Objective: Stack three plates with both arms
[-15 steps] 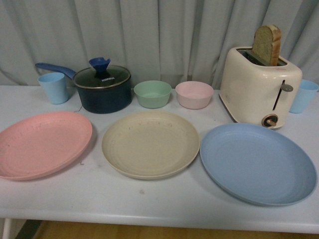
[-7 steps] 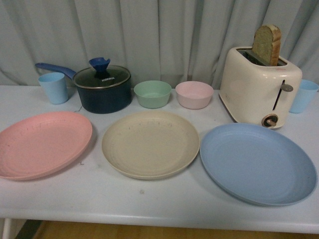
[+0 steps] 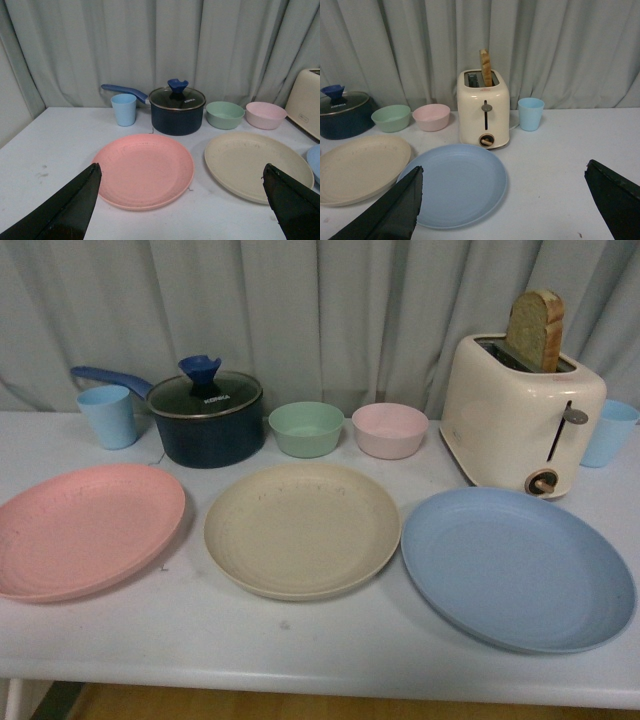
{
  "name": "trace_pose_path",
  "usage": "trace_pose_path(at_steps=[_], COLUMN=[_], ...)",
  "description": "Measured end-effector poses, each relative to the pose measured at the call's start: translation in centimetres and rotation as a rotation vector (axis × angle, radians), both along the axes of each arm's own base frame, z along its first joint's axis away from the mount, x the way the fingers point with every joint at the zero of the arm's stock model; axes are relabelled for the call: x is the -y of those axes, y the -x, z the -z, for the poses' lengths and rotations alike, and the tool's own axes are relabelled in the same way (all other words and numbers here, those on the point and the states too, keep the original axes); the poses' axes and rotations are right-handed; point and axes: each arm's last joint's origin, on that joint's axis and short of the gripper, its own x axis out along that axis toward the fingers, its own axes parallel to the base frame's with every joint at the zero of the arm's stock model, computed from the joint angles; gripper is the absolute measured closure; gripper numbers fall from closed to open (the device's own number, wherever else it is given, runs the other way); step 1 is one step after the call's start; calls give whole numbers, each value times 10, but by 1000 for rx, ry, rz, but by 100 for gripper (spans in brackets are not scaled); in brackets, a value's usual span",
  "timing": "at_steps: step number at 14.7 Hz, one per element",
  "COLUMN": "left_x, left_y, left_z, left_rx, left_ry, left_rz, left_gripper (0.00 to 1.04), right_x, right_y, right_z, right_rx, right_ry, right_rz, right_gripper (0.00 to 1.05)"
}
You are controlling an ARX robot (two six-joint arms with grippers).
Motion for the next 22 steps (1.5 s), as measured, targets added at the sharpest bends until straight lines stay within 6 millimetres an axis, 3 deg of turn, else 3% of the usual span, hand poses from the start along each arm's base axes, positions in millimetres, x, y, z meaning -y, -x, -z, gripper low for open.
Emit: trace_pose_path(at_steps=[22], left_x=[0], left_y=[0], left_z=[0], left_rx=[0], left_ry=[0], left_rz=[0], left_gripper=[7], right_x=[0], right_y=[0], right_z=[0], right_rx=[0], right_ry=[0], right_rz=[0], right_gripper=[6])
